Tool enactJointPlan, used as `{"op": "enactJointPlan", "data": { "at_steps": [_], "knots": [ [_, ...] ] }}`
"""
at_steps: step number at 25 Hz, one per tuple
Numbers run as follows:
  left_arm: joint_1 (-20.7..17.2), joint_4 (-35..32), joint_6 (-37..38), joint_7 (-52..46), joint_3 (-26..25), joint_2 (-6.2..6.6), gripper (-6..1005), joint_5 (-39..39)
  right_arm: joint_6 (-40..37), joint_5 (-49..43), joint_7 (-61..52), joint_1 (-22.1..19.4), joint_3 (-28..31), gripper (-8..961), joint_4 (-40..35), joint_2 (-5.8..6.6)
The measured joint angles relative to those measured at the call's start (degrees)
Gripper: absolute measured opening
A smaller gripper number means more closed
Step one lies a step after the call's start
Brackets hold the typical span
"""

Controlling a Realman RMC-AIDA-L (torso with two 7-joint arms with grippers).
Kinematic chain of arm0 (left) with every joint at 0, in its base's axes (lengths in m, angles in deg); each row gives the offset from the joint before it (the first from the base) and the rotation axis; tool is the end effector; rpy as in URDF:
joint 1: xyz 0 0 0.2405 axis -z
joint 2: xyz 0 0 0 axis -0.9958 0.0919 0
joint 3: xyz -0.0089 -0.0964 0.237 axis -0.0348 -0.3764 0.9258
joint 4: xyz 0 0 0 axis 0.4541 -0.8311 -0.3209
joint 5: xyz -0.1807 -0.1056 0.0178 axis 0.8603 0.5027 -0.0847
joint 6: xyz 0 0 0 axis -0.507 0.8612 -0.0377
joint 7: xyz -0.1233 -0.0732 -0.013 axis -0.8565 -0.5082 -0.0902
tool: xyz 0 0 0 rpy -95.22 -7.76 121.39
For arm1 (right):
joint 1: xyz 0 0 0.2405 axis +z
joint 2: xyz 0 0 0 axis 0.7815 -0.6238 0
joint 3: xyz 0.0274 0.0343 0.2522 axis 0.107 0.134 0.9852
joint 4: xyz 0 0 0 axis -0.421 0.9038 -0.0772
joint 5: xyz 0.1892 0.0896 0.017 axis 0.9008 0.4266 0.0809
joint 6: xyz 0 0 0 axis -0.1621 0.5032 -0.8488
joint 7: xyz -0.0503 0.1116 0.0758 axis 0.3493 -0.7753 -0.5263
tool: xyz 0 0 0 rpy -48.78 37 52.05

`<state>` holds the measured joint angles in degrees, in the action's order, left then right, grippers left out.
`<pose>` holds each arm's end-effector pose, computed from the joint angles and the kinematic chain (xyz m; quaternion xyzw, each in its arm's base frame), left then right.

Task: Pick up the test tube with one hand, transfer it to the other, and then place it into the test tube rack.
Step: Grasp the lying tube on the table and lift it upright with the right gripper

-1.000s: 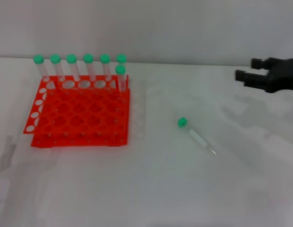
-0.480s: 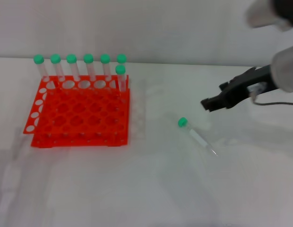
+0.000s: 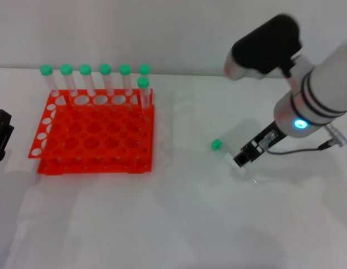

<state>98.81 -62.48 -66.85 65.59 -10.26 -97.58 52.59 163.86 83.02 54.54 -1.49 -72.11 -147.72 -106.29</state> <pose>-0.3602 0.2722 0.0130 -0.5670 -0.3584 -0.4565 0.5845 0.0976 0.3902 -0.0447 -0.8974 0.3065 -0.1796 0.2618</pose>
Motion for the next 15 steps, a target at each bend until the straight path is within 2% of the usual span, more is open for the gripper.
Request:
{"op": "enactJointPlan", "data": {
  "at_steps": [4, 15],
  "knots": [
    [-0.3, 0.0, 0.3, 0.0, 0.0, -0.05, 875, 0.1, -2.9, 2.5, -0.2, 3.8, -1.6, 634, 8.4, -0.06],
    [-1.3, -0.2, 1.8, 0.0, 0.1, -0.1, 875, 0.5, -6.3, 4.6, 0.3, 7.9, -3.0, 628, 16.7, -0.03]
  ]
}}
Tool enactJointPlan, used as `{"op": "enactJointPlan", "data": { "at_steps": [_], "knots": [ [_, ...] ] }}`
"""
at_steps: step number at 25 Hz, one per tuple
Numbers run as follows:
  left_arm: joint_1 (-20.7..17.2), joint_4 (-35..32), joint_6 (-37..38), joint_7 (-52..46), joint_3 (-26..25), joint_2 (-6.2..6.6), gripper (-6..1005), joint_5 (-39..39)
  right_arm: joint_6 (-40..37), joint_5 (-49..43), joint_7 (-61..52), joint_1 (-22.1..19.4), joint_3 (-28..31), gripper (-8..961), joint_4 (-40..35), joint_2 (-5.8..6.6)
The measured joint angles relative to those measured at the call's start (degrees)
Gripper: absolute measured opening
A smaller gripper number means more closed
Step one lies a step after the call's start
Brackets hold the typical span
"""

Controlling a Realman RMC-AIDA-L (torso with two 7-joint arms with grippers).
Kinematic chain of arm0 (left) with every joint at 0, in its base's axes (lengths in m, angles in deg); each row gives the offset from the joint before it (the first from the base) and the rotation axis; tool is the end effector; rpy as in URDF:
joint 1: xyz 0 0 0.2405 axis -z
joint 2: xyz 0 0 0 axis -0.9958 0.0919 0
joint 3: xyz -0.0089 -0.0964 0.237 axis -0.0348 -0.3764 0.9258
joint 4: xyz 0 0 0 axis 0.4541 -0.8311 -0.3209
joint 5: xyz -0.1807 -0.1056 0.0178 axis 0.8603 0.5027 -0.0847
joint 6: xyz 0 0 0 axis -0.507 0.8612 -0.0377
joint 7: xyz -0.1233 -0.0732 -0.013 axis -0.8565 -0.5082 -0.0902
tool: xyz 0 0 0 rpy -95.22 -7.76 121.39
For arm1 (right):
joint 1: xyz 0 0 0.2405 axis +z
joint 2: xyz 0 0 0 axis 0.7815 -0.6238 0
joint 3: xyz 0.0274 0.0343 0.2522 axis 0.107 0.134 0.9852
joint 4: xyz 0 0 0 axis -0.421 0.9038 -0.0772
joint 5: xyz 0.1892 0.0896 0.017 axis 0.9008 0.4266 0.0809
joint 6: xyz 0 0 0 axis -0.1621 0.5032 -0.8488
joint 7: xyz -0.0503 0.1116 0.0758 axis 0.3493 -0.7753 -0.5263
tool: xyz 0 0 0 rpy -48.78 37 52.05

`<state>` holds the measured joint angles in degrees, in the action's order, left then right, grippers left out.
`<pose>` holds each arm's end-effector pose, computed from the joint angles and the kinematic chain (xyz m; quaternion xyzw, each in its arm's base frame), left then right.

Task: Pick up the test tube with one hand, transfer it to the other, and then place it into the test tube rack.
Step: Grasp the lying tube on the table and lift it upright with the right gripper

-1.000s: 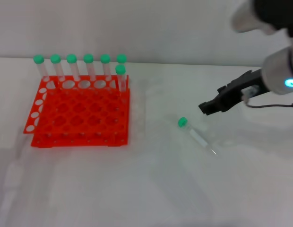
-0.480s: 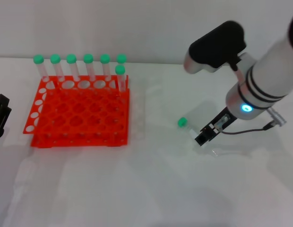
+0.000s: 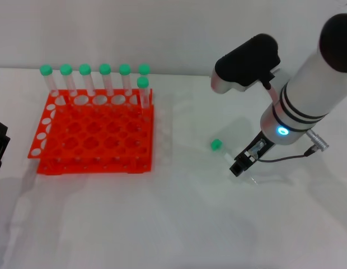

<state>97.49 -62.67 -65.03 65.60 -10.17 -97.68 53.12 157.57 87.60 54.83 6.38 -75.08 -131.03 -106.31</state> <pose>-0.3710 0.2636 0.0104 -0.5603 -0.3785 -0.4386 0.5920 0.1079 0.4058 -0.0717 -0.8900 0.3218 -0.2124 0.2435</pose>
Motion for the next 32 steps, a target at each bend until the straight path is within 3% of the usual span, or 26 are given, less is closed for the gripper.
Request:
{"op": "enactJointPlan", "data": {
  "at_steps": [4, 20, 32],
  "knots": [
    [0.1, 0.0, 0.0, 0.0, 0.0, 0.0, 875, -0.3, -2.0, 2.1, 0.8, 2.4, -1.7, 626, 5.1, 0.0],
    [0.6, 0.0, 0.0, -0.3, 0.1, 0.0, 876, -0.5, -5.2, 5.7, 2.1, 4.8, -4.1, 601, 11.2, -0.01],
    [0.6, 0.3, 0.0, -0.2, 0.1, 0.0, 876, -0.5, -6.6, 6.6, 2.2, 5.7, -4.6, 463, 13.9, -0.01]
  ]
}}
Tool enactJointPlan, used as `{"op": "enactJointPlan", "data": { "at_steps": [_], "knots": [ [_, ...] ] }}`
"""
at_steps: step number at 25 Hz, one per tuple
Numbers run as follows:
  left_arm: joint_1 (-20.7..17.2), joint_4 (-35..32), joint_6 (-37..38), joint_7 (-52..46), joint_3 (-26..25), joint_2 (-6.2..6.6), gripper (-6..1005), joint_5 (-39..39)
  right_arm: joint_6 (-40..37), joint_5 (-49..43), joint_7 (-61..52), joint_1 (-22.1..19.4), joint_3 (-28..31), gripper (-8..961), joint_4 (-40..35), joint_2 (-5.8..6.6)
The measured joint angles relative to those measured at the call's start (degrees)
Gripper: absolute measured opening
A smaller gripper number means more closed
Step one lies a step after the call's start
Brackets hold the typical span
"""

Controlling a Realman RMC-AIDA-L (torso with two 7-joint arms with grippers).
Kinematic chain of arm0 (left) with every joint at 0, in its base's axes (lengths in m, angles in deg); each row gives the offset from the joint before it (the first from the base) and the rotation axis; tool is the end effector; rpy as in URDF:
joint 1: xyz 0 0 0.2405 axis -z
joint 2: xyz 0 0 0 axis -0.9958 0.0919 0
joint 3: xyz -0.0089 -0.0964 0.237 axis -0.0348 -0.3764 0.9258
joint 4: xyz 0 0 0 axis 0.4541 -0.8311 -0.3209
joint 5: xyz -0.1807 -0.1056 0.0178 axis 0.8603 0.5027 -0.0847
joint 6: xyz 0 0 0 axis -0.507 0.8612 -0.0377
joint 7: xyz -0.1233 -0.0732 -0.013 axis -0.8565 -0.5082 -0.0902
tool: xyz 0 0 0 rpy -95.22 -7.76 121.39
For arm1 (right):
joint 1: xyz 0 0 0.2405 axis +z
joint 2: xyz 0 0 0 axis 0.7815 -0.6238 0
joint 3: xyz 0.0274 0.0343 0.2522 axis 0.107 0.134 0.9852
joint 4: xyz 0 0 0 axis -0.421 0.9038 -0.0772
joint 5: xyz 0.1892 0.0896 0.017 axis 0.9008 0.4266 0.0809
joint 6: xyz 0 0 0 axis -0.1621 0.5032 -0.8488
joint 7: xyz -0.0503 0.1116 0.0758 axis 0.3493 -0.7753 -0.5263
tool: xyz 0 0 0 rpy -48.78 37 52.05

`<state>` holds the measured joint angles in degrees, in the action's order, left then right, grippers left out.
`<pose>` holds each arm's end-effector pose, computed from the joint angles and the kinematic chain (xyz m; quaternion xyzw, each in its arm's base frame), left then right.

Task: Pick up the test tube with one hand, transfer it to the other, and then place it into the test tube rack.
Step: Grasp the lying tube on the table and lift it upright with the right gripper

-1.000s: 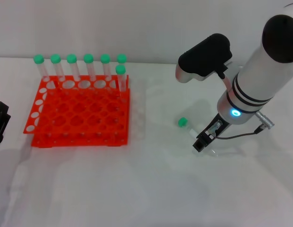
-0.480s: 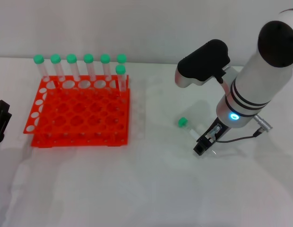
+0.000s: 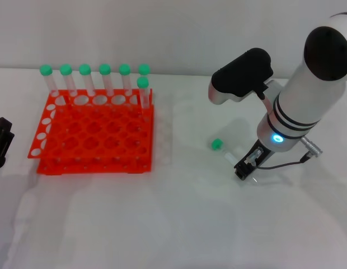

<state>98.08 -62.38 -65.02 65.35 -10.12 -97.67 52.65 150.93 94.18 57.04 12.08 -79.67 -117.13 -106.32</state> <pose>-0.3665 0.2682 0.0094 -0.5648 -0.3753 -0.4443 0.5855 0.1232 0.4134 -0.0903 -0.8855 0.3277 -0.2353 0.2305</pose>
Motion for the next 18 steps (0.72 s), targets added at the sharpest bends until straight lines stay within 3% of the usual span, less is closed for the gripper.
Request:
{"op": "enactJointPlan", "data": {
  "at_steps": [4, 18],
  "knots": [
    [0.0, 0.1, -0.1, 0.0, 0.0, 0.0, 876, 0.0, -0.5, 0.5, 0.0, 0.1, -0.3, 318, 0.5, 0.0],
    [0.0, 0.2, -0.5, -0.1, 0.0, 0.0, 875, 0.5, -1.1, 0.5, 1.1, 0.2, -0.8, 245, 0.6, 0.0]
  ]
}}
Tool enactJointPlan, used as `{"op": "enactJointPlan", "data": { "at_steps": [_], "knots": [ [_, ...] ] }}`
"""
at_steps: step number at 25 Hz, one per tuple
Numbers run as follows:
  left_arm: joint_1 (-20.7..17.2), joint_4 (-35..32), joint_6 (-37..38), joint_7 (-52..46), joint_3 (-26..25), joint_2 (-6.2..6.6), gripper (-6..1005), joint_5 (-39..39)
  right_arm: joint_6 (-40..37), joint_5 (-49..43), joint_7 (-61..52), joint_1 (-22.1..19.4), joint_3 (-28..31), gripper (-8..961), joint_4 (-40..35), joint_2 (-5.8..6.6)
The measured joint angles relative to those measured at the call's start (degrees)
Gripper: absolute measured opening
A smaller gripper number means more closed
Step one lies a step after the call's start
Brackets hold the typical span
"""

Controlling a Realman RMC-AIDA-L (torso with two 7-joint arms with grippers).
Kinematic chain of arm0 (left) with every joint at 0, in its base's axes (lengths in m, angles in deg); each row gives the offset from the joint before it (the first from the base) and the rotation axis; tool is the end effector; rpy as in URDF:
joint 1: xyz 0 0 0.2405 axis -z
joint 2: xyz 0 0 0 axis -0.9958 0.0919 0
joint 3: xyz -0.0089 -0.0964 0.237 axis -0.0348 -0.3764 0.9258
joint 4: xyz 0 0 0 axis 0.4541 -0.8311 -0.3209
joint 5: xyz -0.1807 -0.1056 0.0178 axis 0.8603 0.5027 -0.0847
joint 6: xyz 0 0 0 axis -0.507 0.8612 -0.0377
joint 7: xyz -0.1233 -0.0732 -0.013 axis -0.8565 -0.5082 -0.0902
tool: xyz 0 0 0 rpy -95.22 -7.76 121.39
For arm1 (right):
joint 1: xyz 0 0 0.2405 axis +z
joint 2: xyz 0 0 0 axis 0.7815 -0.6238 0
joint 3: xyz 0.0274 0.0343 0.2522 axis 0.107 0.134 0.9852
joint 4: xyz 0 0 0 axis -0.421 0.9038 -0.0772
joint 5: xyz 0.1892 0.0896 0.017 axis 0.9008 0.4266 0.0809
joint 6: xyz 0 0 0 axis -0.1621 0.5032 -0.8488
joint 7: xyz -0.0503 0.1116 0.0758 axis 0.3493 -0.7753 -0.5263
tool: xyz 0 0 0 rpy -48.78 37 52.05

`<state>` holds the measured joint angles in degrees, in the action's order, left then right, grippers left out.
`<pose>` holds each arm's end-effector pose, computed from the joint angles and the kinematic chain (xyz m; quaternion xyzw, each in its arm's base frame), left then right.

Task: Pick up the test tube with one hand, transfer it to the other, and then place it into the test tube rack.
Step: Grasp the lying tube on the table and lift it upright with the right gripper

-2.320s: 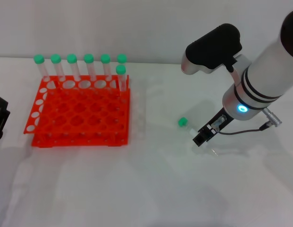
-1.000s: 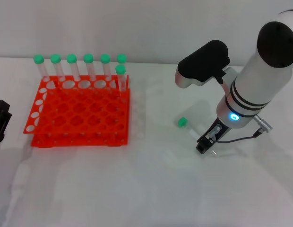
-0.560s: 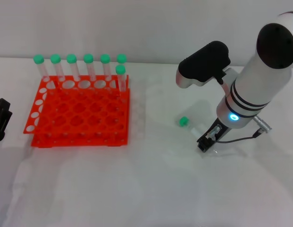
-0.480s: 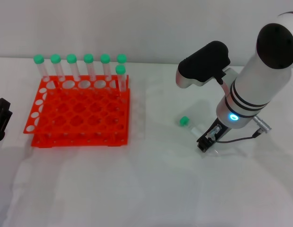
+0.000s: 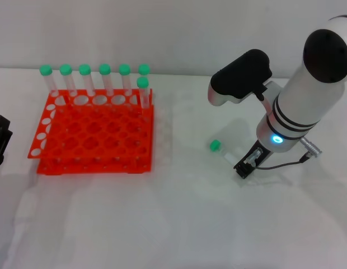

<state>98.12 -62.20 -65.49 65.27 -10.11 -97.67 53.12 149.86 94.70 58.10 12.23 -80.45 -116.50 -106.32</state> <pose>-0.3653 0.2688 0.0110 -0.5610 -0.3726 -0.4497 0.5867 0.1242 0.4141 -0.0921 -0.8892 0.3175 -0.2356 0.2302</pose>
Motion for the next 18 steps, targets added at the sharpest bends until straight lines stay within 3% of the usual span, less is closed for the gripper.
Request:
{"op": "enactJointPlan", "data": {
  "at_steps": [6, 10, 14, 18],
  "knots": [
    [-0.4, 0.1, -1.0, -3.8, -0.4, 0.0, 875, 0.1, 0.2, -0.3, 1.0, -1.7, 1.4, 177, -4.4, 0.53],
    [-0.5, -0.1, -1.1, -7.1, -0.2, 0.11, 875, 0.1, 0.4, -0.4, 6.7, -7.8, 8.1, 177, -12.6, 0.75],
    [-0.5, -0.2, -1.5, -8.7, 0.0, 0.48, 876, -0.6, -1.5, 0.9, 15.1, -18.9, 15.1, 178, -26.4, 0.45],
    [-0.5, -0.4, -3.3, -11.3, 0.0, 0.7, 876, -1.2, -10.1, 7.5, 25.9, -33.1, 16.4, 178, -38.8, 0.75]
  ]
}}
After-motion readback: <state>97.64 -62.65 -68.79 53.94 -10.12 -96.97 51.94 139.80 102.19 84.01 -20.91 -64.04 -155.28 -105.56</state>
